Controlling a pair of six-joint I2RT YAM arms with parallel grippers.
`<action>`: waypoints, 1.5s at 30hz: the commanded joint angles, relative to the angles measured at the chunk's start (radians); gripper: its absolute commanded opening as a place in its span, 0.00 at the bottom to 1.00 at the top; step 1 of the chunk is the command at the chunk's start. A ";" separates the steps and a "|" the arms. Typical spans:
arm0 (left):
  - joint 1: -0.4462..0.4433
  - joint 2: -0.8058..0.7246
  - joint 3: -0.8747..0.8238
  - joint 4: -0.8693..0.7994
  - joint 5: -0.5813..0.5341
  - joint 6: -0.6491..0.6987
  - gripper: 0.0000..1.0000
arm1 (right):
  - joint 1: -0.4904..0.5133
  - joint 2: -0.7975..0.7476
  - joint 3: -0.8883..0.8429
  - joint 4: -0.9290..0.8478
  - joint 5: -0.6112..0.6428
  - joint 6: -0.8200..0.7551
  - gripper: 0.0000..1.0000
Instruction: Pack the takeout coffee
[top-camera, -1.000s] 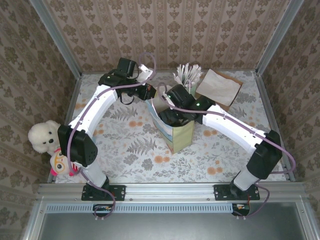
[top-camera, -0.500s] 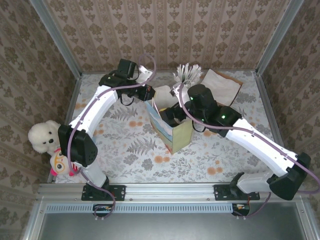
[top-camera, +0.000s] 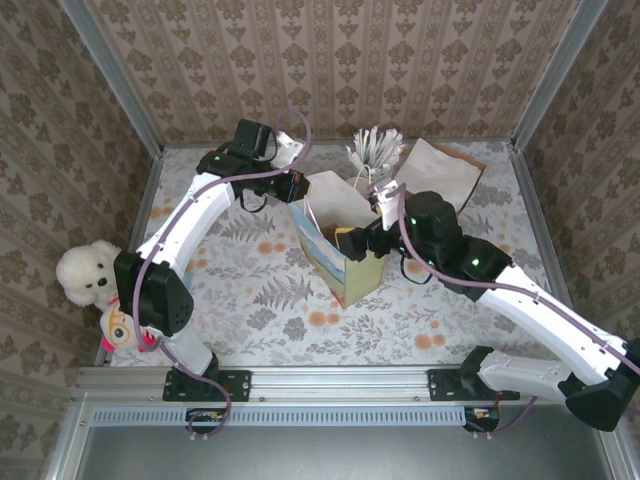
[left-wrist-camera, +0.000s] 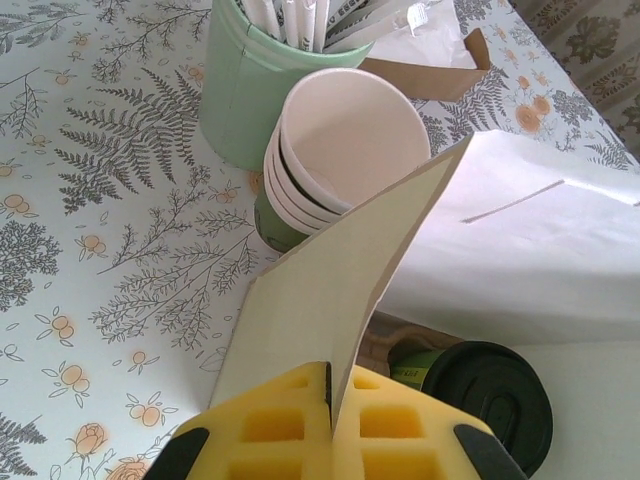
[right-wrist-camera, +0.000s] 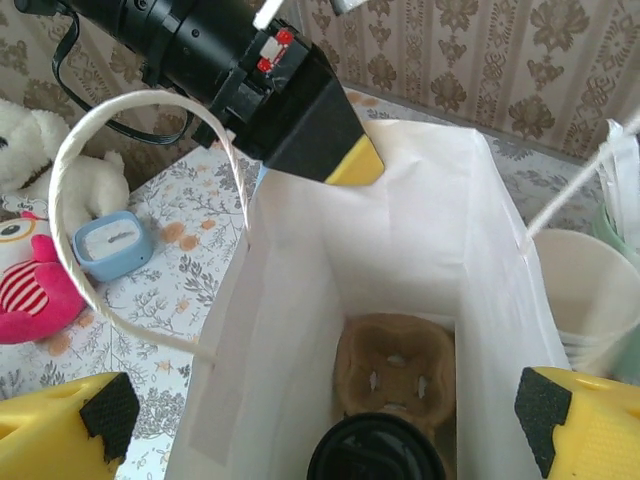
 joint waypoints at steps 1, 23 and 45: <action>-0.004 -0.018 -0.016 0.004 -0.008 -0.019 0.00 | -0.003 -0.072 -0.081 0.116 0.008 0.159 1.00; -0.004 0.000 -0.005 0.013 -0.015 -0.069 0.00 | 0.022 -0.013 -0.088 -0.176 0.264 0.954 0.87; -0.004 -0.053 -0.005 -0.041 -0.067 -0.162 0.00 | 0.037 0.079 0.079 -0.272 0.270 0.666 0.37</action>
